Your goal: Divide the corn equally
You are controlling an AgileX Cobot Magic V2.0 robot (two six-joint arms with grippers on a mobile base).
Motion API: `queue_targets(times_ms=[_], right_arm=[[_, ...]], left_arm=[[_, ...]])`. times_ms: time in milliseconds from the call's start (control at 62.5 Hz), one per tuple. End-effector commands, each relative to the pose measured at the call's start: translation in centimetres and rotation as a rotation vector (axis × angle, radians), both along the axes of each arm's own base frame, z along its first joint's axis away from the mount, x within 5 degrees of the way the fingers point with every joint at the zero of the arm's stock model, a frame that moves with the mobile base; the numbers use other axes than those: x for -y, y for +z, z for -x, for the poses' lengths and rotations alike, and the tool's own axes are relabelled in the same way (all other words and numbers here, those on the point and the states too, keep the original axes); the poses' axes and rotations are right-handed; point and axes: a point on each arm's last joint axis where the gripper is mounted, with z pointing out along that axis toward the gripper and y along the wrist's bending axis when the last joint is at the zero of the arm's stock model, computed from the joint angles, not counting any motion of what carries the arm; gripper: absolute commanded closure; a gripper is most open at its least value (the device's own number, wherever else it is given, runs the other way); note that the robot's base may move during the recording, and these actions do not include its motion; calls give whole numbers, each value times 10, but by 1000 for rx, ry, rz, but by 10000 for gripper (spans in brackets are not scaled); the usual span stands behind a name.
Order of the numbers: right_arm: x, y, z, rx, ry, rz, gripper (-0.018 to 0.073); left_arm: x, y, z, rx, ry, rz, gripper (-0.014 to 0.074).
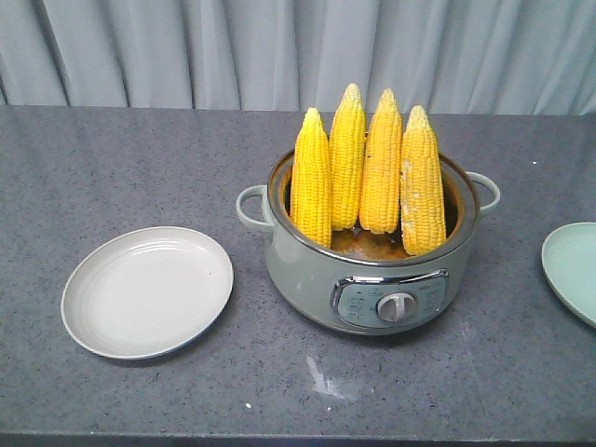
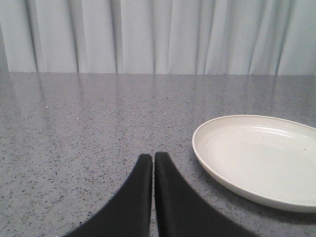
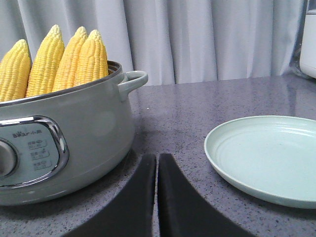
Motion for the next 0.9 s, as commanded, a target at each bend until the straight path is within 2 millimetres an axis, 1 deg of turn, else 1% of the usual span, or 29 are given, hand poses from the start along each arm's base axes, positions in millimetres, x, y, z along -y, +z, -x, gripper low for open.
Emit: queue_targets(times_ms=[0, 879], right_arm=[[0, 3, 0, 65, -5, 5, 561], [0, 4, 0, 68, -5, 0, 561]], left_arm=[[0, 3, 0, 71, 0, 5, 603], [0, 3, 0, 71, 0, 5, 603]])
